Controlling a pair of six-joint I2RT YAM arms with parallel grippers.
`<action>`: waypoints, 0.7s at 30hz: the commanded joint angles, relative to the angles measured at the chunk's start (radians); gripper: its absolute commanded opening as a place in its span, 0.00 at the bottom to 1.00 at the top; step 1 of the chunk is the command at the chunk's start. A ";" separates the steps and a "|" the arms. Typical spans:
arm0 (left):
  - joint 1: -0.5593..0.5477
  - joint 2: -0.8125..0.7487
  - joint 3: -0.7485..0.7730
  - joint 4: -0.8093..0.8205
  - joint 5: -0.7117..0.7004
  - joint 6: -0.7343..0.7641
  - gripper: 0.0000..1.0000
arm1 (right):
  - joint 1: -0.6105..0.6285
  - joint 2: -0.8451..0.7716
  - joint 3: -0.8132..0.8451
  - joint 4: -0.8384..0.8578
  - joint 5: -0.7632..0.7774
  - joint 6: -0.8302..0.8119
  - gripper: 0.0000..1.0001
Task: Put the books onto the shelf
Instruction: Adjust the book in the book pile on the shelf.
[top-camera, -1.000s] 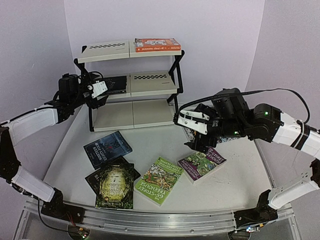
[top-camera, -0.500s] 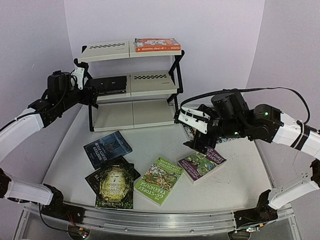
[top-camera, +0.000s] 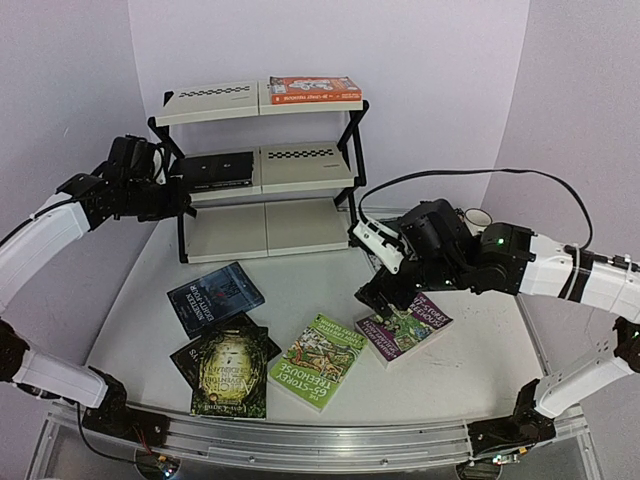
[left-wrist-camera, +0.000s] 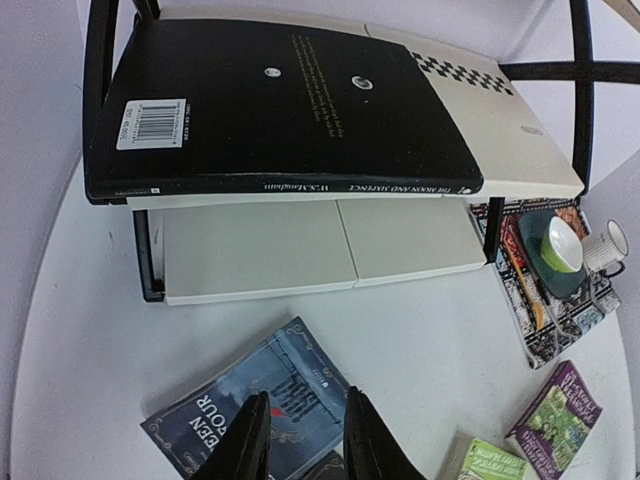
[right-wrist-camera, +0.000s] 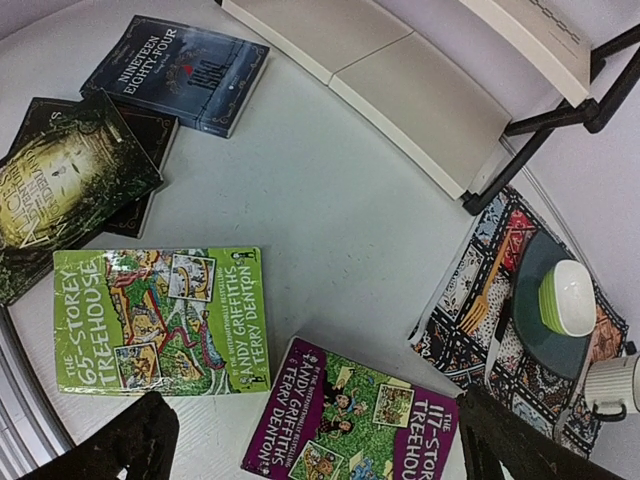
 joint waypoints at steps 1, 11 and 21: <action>0.001 0.073 0.140 -0.075 0.023 -0.047 0.19 | -0.004 -0.008 -0.005 0.032 0.077 0.069 0.98; 0.024 0.261 0.322 -0.147 0.040 -0.063 0.20 | -0.014 -0.037 -0.043 0.037 0.127 0.067 0.98; 0.058 0.377 0.440 -0.179 0.051 -0.076 0.18 | -0.026 -0.050 -0.054 0.042 0.124 0.053 0.98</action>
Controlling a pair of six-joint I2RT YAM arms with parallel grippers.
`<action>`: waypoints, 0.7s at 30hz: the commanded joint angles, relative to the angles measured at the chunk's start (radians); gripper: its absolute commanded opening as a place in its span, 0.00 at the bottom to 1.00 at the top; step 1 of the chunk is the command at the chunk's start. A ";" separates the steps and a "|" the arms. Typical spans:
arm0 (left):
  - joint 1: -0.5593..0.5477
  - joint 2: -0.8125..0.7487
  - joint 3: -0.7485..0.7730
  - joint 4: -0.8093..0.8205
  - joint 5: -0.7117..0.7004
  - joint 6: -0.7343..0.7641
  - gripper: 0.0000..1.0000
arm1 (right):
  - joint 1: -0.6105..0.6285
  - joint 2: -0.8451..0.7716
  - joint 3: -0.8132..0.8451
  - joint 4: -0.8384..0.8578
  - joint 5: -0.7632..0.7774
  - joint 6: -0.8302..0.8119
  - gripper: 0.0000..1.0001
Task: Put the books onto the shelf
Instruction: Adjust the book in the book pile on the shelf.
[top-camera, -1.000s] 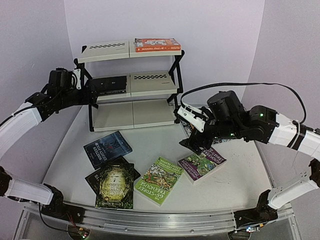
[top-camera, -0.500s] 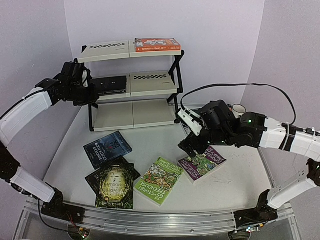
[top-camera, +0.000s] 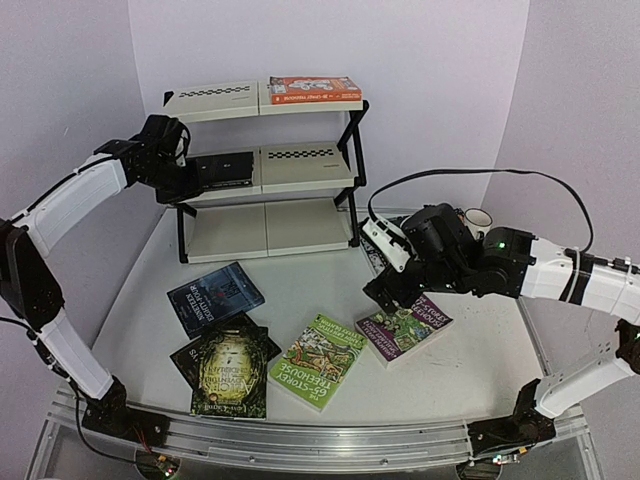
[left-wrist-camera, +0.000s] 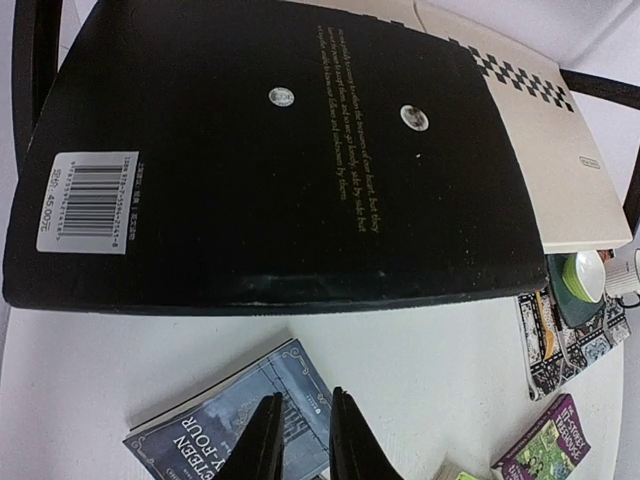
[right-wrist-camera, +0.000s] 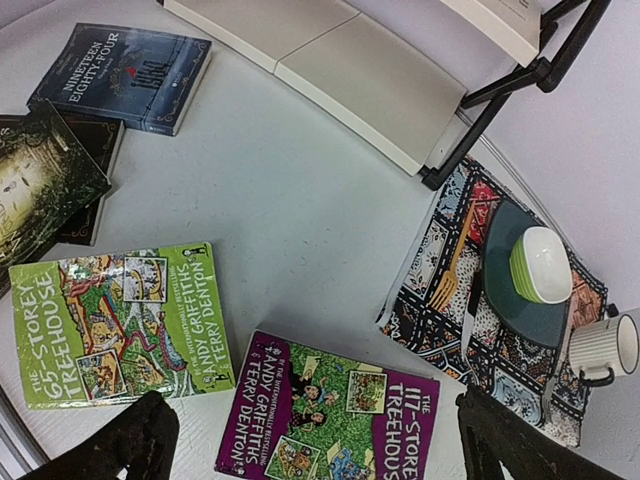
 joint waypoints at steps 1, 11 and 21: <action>0.009 0.036 0.088 -0.008 0.011 -0.013 0.18 | -0.009 -0.033 -0.006 0.019 0.026 0.002 0.98; 0.023 0.117 0.157 -0.013 0.046 -0.015 0.00 | -0.021 -0.041 -0.006 0.021 0.022 -0.005 0.98; 0.030 0.169 0.204 -0.017 0.046 -0.017 0.00 | -0.032 -0.045 -0.006 0.022 0.018 -0.010 0.98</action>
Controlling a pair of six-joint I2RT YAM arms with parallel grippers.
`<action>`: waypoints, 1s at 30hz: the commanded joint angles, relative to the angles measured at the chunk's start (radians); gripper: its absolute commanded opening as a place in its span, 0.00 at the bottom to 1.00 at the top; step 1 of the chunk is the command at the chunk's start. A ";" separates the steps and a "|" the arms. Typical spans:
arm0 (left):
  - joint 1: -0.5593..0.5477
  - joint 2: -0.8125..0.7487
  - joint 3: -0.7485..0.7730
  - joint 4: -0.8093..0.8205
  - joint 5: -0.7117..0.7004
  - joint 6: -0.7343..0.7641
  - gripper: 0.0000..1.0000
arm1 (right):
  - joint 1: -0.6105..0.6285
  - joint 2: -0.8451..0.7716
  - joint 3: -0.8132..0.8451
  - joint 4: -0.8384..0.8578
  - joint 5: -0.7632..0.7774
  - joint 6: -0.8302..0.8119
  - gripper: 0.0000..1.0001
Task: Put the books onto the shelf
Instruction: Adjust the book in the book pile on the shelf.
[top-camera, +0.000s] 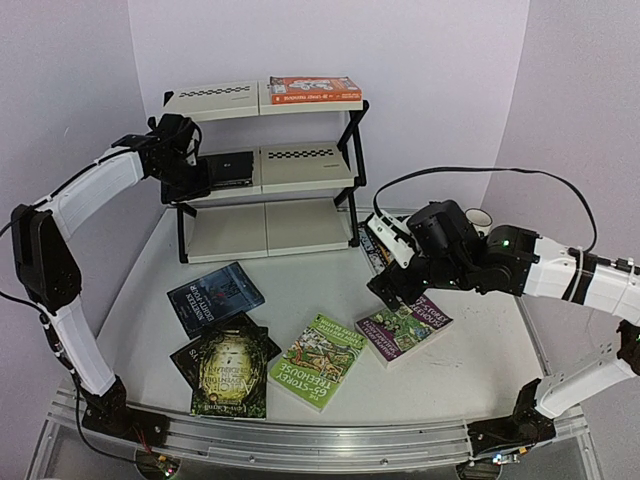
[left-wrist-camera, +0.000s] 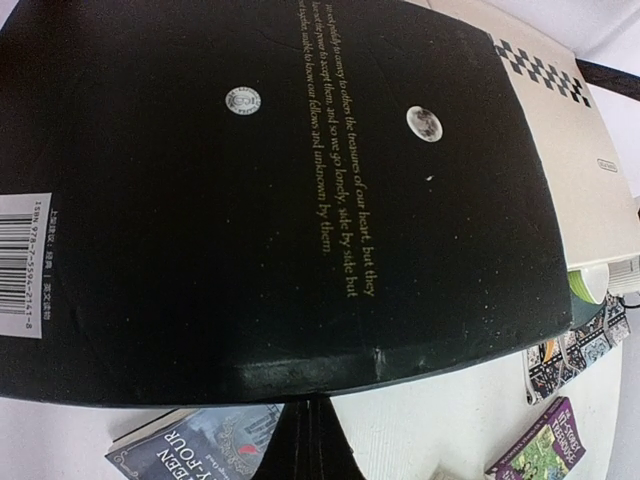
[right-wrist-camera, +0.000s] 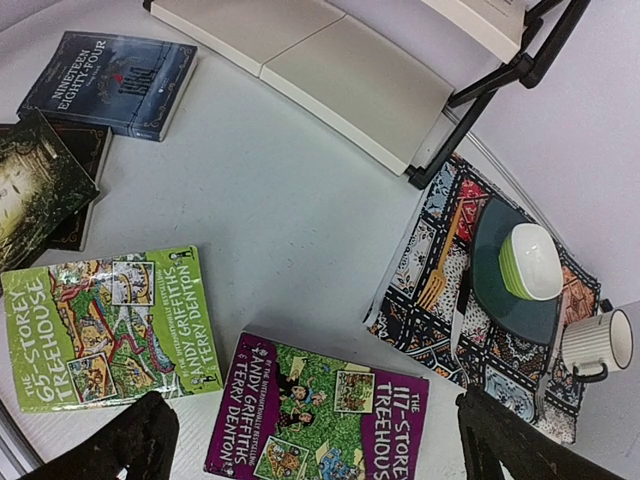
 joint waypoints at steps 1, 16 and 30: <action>0.010 0.023 0.075 0.021 -0.001 -0.008 0.00 | -0.009 -0.030 -0.003 0.020 0.017 -0.004 0.98; 0.051 0.096 0.153 0.015 0.007 0.020 0.00 | -0.021 -0.034 -0.008 0.020 0.007 -0.004 0.98; 0.061 0.116 0.181 0.012 0.070 0.028 0.00 | -0.024 -0.026 0.000 0.020 -0.004 0.002 0.98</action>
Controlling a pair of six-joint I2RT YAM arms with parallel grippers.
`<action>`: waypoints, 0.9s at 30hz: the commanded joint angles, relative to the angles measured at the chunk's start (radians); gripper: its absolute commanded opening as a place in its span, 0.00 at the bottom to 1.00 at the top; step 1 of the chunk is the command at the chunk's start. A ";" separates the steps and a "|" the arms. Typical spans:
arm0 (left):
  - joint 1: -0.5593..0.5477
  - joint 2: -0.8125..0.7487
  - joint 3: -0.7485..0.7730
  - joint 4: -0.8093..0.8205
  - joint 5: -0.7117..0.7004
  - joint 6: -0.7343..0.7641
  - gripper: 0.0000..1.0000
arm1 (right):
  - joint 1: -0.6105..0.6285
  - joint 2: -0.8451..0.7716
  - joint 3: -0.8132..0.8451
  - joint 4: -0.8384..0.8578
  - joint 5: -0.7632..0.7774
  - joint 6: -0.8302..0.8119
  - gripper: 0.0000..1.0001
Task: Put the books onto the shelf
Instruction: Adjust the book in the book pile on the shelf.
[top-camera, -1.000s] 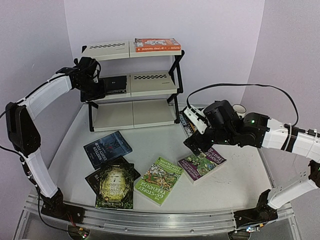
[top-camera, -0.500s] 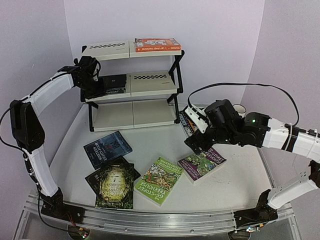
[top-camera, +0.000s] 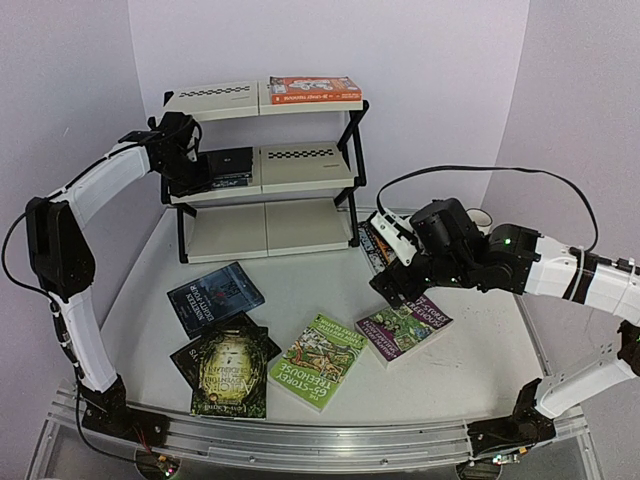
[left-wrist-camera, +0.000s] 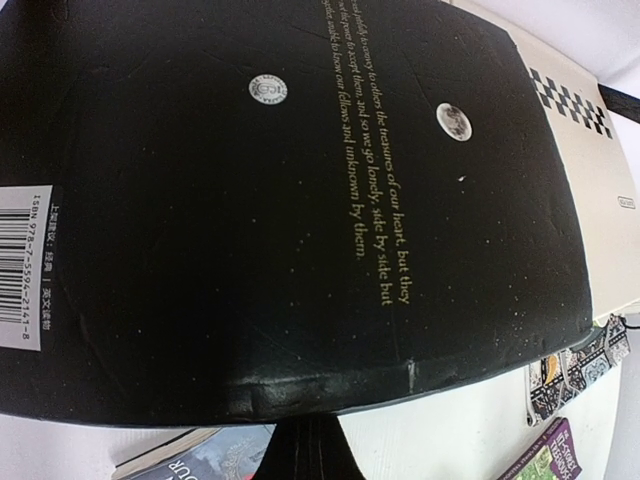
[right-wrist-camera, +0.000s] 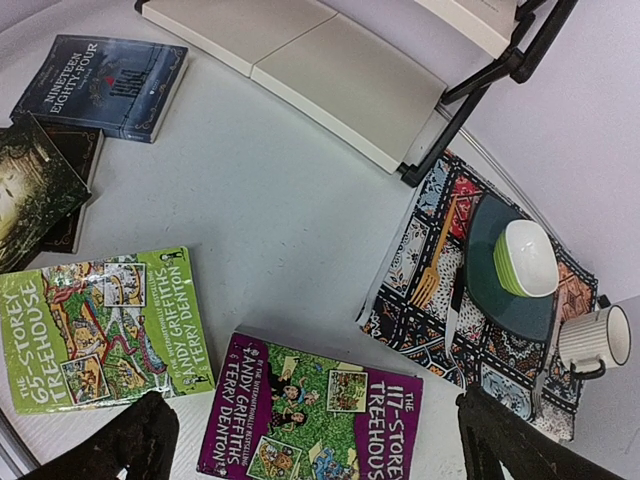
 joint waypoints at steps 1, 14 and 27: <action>0.010 -0.017 0.041 0.032 0.043 0.016 0.01 | -0.004 -0.019 0.003 0.019 -0.003 0.008 0.98; 0.009 -0.343 -0.400 0.032 0.110 -0.007 0.61 | -0.005 0.062 0.033 -0.009 -0.094 0.113 0.98; 0.048 -0.556 -0.734 0.032 -0.012 -0.060 1.00 | -0.004 0.206 0.127 -0.119 -0.164 0.326 0.98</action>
